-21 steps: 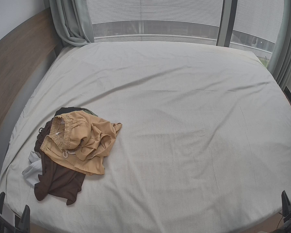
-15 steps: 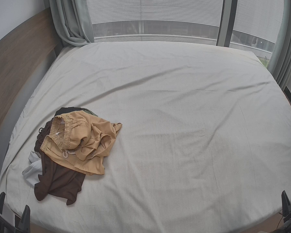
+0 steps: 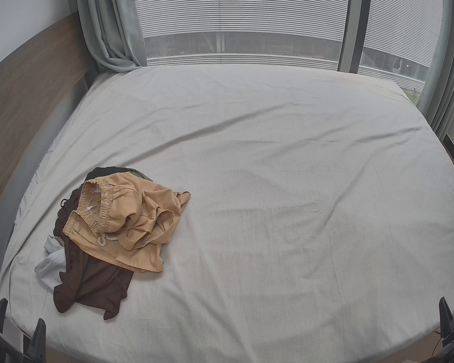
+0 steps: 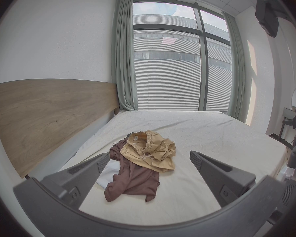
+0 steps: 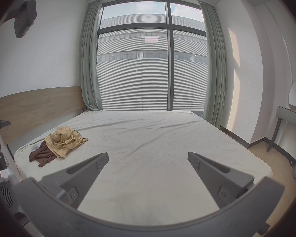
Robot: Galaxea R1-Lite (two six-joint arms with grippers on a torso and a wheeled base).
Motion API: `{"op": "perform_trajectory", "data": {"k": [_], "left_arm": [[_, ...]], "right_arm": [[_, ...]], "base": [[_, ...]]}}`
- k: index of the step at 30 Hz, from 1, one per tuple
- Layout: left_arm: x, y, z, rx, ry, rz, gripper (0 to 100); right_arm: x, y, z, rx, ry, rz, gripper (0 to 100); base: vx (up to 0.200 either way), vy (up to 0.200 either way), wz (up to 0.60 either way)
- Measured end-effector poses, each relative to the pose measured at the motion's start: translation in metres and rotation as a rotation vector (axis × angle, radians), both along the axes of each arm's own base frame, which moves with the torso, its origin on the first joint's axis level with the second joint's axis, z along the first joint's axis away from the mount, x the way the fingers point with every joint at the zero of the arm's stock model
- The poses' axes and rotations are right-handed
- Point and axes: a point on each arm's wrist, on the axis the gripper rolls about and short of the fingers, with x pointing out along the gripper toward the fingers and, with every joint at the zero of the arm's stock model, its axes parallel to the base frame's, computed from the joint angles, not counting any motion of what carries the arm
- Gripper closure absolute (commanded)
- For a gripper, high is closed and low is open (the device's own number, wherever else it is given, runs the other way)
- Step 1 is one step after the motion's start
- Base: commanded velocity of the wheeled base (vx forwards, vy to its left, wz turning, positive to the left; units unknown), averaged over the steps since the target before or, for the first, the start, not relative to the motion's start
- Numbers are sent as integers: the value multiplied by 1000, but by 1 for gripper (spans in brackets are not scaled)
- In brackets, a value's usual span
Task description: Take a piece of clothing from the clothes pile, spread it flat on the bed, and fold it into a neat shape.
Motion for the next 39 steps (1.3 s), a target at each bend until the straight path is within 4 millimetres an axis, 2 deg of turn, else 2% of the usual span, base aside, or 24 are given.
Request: {"op": "perform_trajectory", "data": {"k": [6,11,19,29,39], "left_arm": [[-2,0,19,1,-118,12,0],[2,1,33,-53,-108,-46,0],[15,0,71,-184,-58,-131,0],[57,-7,109,-265,68,-235,0],[104,-15,146,-280,111,-323,0]], "right_arm": [[0,0,0,1,0,1,0],[0,0,0,1,0,1,0],[0,0,0,2,1,2,0],[0,0,0,2,1,2,0],[0,0,0,3,1,2,0]], "base": [[0,0,0],[0,0,0],[0,0,0],[0,0,0],[0,0,0]]}}
